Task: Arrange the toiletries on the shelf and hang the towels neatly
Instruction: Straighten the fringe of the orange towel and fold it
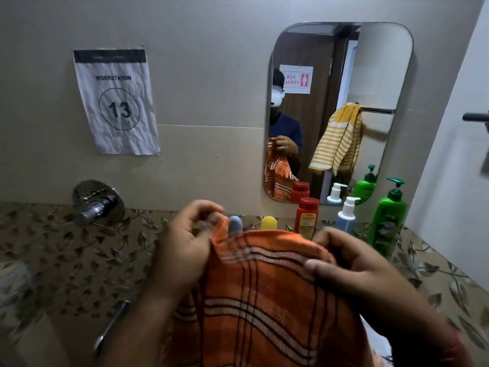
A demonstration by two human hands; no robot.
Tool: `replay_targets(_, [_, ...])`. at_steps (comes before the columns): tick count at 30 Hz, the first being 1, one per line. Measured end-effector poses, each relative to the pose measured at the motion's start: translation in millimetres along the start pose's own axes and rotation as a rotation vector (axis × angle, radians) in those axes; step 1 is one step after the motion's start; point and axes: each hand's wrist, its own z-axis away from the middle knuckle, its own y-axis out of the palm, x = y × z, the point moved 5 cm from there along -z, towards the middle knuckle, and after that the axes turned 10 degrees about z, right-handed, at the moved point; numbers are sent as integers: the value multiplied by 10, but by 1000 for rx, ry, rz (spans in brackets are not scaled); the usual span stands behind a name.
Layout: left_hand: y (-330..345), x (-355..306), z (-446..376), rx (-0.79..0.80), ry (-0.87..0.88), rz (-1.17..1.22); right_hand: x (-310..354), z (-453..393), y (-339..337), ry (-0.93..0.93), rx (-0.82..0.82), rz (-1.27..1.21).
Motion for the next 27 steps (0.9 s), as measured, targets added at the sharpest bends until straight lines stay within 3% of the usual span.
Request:
replay_targets(3, [385,-64,214,351,-81,140,246,-32,168,-168,-41,430])
replay_targets(7, [648,-165,369,602,-74,65,375,-102,275,-333,-152,639])
replay_targets(10, [671,-212,361,569,-41,-2,313,-144,223,-304,-205,629])
replay_targets(15, [543,-175,335,472,28,-111,135,-106,259,-132,41,614])
replay_targets(22, [543,-295,374,451,187,-203,-55,-28,280,154,234,112])
replay_targets(27, [492,-335,326,377,245,-259,-145,-31,265,89,226,-110])
